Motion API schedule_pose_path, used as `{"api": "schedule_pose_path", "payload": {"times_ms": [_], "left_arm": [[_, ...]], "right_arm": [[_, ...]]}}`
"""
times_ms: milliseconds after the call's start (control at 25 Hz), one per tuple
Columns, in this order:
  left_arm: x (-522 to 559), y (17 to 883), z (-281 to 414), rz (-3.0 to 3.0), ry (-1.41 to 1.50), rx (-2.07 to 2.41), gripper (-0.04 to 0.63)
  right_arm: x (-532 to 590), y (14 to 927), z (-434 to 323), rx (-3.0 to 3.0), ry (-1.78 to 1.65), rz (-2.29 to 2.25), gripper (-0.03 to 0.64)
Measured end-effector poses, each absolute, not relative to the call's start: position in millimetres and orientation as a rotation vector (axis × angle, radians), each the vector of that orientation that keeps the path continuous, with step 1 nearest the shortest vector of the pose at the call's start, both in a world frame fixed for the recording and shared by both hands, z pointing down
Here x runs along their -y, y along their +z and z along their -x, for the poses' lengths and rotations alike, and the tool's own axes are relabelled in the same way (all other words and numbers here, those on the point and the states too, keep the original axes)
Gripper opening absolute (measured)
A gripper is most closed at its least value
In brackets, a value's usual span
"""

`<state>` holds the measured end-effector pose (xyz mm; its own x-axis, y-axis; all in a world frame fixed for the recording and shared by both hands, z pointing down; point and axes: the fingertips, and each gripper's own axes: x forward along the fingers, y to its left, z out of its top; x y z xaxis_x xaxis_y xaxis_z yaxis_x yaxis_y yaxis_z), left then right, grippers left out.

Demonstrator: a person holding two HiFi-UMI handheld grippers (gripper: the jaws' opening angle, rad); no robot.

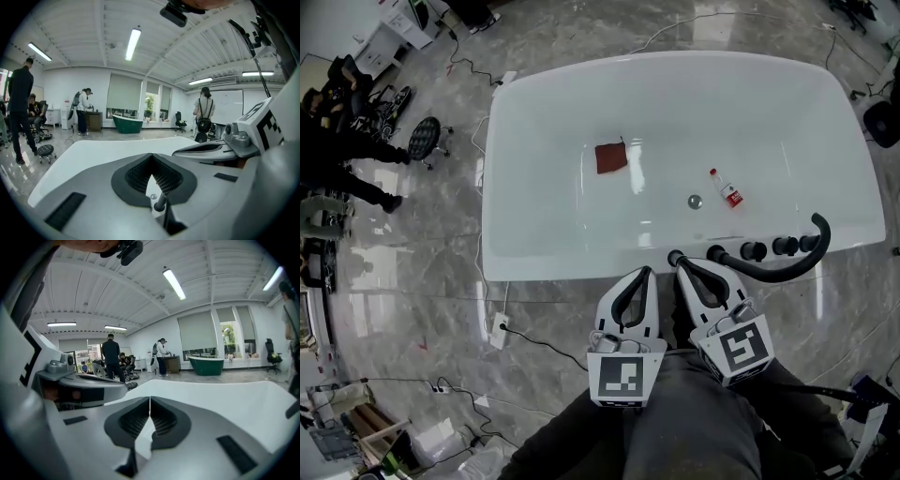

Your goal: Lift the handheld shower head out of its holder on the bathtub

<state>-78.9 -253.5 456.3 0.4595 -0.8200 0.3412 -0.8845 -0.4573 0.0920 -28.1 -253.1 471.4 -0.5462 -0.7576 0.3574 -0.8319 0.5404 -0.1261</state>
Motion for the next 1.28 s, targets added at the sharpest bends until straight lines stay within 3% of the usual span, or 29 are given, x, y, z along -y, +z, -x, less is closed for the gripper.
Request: {"api": "schedule_pose_path", "payload": {"times_ms": [160, 320, 440, 1280], "left_arm": [[257, 476, 80, -2.452, 0.367, 1.471, 0.003], [254, 494, 78, -2.437, 0.378, 1.465, 0.003], [255, 513, 77, -2.429, 0.390, 1.462, 0.003], [282, 559, 88, -2.382, 0.465, 1.461, 0.003]], "right_arm": [[258, 491, 26, 2.496, 0.391, -1.350, 0.013], [259, 513, 25, 2.469, 0.404, -1.344, 0.115], [261, 536, 22, 2.470, 0.407, -1.348, 0.138], [281, 592, 33, 2.435, 0.338, -1.272, 0.132]]}}
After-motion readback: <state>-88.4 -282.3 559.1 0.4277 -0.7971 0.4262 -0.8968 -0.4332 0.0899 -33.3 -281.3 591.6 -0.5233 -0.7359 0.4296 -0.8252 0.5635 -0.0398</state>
